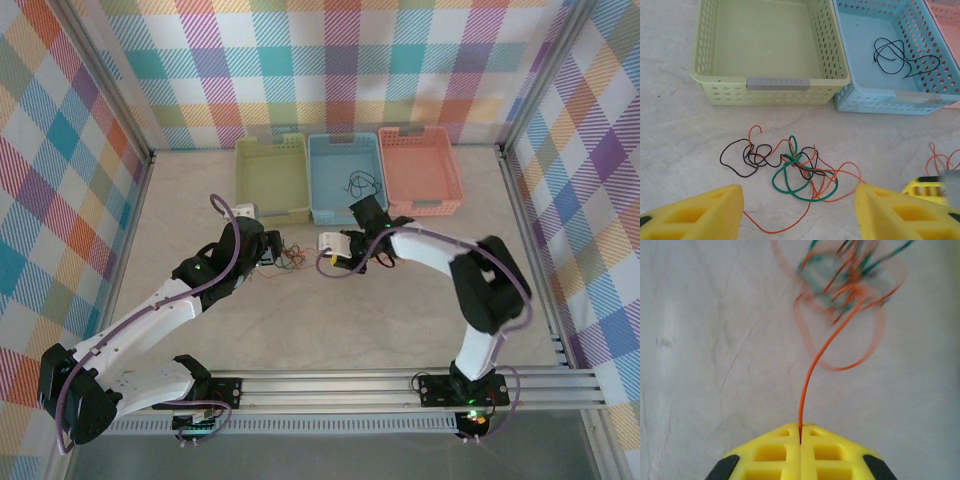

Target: Untangle the cables

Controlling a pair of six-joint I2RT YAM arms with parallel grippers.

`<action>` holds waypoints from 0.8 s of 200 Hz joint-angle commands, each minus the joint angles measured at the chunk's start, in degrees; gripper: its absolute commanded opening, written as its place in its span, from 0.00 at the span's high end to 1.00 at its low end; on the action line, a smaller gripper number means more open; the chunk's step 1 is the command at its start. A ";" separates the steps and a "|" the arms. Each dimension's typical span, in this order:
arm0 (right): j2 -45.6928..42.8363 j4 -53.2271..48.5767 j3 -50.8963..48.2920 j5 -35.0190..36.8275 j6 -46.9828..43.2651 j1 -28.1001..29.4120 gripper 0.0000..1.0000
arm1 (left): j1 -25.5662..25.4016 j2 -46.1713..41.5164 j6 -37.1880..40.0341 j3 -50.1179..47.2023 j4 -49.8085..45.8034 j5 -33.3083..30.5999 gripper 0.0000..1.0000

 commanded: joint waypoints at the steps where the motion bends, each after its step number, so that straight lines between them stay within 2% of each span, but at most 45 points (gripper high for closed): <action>1: -8.58 20.52 -6.50 -4.79 10.99 0.31 1.00 | 0.46 -0.66 -0.16 -0.87 0.61 0.76 0.37; 14: -12.56 26.05 -10.19 -4.82 16.02 0.28 1.00 | 0.45 -0.69 0.44 -1.17 2.00 3.42 0.31; 33: -16.23 31.45 -14.08 -5.51 23.12 0.28 1.00 | 0.45 -1.00 1.87 -1.89 4.47 8.81 0.27; 47: -17.44 34.50 -16.29 -6.27 28.13 0.22 1.00 | 0.37 -1.12 3.06 -2.33 7.23 11.85 0.27; 69: -18.44 45.41 -22.61 -5.55 35.06 0.23 1.00 | 0.39 -1.19 5.48 -3.23 10.14 16.51 0.26; 90: -18.27 50.49 -24.68 -3.34 38.19 0.28 1.00 | -0.32 -0.01 7.73 -2.98 12.07 21.52 0.26; 109: -19.14 52.16 -25.31 -0.53 40.29 0.28 1.00 | -1.76 0.70 10.09 -2.76 12.91 22.93 0.26; 128: -21.95 54.29 -27.53 1.33 43.82 0.28 1.00 | -2.81 0.91 11.52 -2.35 12.75 21.69 0.26; 160: -26.34 53.05 -28.81 1.69 48.17 0.28 1.00 | -4.67 4.27 14.72 -1.44 14.02 23.17 0.25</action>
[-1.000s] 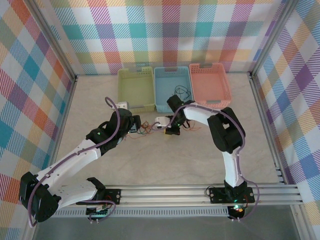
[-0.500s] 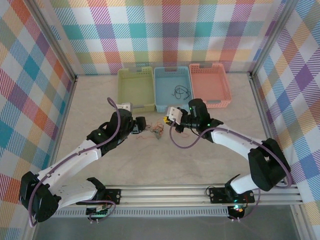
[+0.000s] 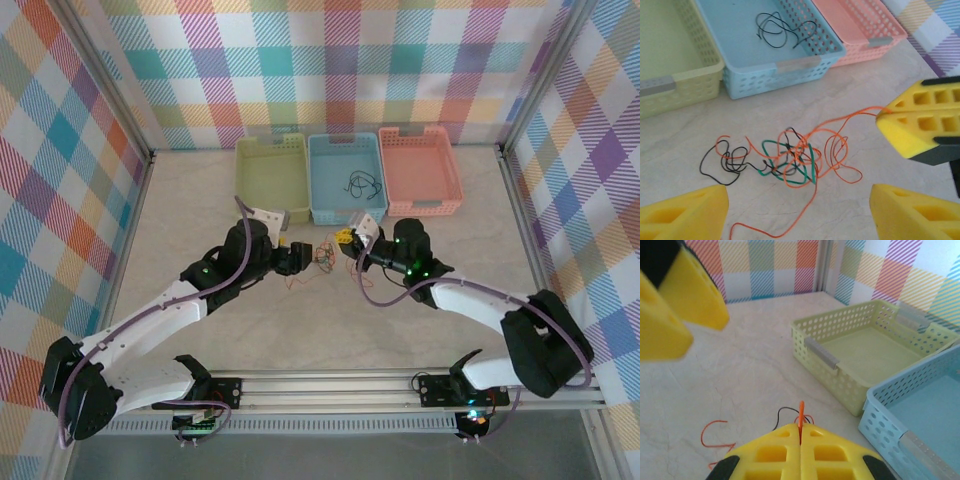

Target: Untangle the cables

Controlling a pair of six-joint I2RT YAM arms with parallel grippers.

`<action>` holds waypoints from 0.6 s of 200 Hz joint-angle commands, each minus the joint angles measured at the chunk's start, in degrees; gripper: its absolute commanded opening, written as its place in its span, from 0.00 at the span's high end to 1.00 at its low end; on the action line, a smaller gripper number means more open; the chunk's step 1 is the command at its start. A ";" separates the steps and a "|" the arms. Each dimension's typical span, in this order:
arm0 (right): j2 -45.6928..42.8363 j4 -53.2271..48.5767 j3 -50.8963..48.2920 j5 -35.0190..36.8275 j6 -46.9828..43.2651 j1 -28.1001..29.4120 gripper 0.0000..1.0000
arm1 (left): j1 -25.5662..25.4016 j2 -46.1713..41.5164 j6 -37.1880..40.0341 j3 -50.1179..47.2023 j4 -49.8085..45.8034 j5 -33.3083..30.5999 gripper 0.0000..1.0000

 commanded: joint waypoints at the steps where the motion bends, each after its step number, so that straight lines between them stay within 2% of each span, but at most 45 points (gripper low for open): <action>1: -3.40 3.94 -0.80 1.01 5.98 0.28 1.00 | -1.86 2.68 4.46 1.38 2.29 1.68 0.25; 48: -4.57 5.13 -1.81 1.88 8.27 0.27 1.00 | -3.56 7.15 7.81 1.21 7.26 -0.36 0.24; 75: -5.00 4.52 -1.37 0.18 9.17 0.28 1.00 | -3.62 8.23 11.30 -0.48 14.56 3.54 0.24; 92: -5.21 4.71 -1.37 -0.07 9.75 0.28 1.00 | -3.64 8.28 12.85 -2.67 20.05 3.64 0.24; 120: -5.43 5.39 -1.36 -2.31 10.50 0.26 1.00 | -3.65 11.04 15.00 -0.95 20.83 4.82 0.25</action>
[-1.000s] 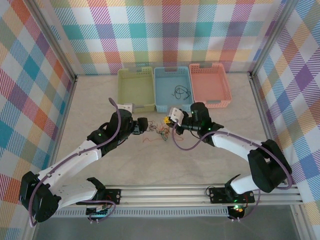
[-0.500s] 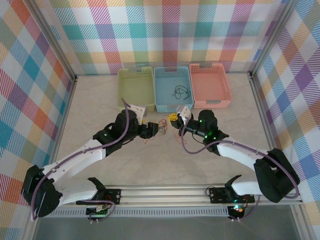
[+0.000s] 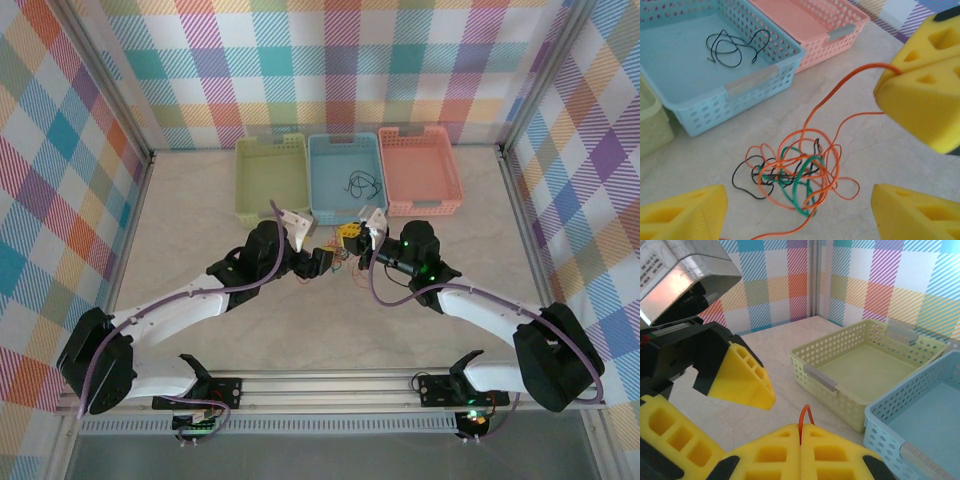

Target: Untangle the cables

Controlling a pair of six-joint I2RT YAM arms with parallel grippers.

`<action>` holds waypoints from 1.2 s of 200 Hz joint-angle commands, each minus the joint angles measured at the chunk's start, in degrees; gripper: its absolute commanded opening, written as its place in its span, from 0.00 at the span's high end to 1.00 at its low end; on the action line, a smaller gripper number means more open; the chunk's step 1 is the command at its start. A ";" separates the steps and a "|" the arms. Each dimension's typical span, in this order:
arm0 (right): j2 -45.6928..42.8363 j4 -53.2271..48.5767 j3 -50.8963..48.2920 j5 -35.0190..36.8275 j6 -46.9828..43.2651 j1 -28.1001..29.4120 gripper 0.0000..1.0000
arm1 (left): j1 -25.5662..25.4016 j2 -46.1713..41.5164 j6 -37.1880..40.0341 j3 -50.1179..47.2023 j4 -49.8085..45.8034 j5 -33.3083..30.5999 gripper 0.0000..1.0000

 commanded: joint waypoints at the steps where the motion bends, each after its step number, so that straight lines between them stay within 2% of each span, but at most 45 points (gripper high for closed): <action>1: -1.58 2.84 -0.37 -3.02 2.18 0.22 1.00 | -0.52 2.09 3.88 0.73 5.35 2.20 0.25; 26: -2.51 3.52 -0.60 -4.79 2.80 0.28 1.00 | -0.50 2.41 5.63 0.88 8.05 3.24 0.25; 81: -3.56 4.86 -0.89 -9.24 3.77 0.27 1.00 | -0.48 6.23 8.15 2.75 11.12 -0.30 0.26; 158: -3.21 5.19 -0.52 -15.26 3.85 0.24 1.00 | -0.41 10.23 10.31 6.04 14.98 -0.43 0.28; 205: -4.10 4.95 -0.35 -18.04 3.94 0.28 1.00 | 0.06 12.05 10.28 7.09 16.40 -5.42 0.35; 240: -4.61 5.63 -0.47 -20.41 3.91 0.28 1.00 | 2.05 14.11 7.67 8.42 14.73 -6.23 0.41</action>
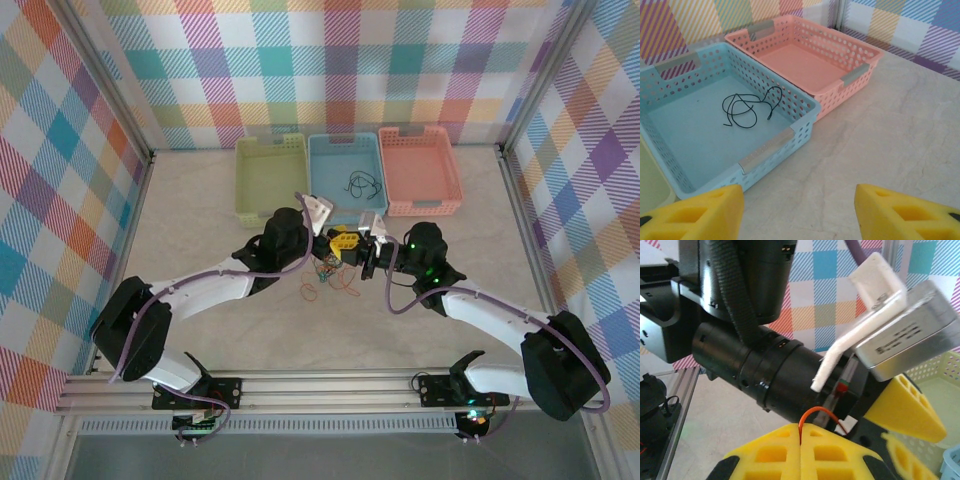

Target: Untangle the cables

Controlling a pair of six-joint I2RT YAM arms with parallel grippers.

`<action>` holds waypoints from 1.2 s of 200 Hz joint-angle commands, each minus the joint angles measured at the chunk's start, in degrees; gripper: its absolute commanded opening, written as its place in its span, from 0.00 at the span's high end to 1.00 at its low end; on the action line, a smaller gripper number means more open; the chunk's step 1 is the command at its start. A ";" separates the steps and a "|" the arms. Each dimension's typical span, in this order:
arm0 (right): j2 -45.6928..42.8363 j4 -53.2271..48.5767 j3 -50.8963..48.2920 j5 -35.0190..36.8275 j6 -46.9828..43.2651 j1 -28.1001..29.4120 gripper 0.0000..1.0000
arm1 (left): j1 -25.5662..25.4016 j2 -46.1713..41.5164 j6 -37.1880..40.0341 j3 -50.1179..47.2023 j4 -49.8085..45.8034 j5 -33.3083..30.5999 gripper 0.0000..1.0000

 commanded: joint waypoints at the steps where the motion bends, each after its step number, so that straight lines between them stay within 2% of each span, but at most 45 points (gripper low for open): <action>1: -1.72 2.28 0.01 -4.00 0.42 0.28 1.00 | 1.39 1.43 -1.85 2.03 1.04 -2.10 0.41; 74: -4.76 5.10 -1.17 -5.38 1.83 0.28 1.00 | 7.50 0.29 -6.33 -0.64 -0.37 -2.72 0.44; 134: -15.26 2.75 -1.26 -5.63 3.09 0.28 1.00 | 12.76 -1.59 -9.68 -4.43 -0.63 -2.78 0.44; 202: -28.96 -1.69 -1.33 -1.29 2.18 0.28 1.00 | 14.64 -5.69 -10.85 -9.22 -0.80 -3.97 0.44; 240: -35.62 -3.68 -0.69 5.91 2.01 0.28 1.00 | 15.52 -6.96 -10.26 -12.28 1.05 -4.12 0.44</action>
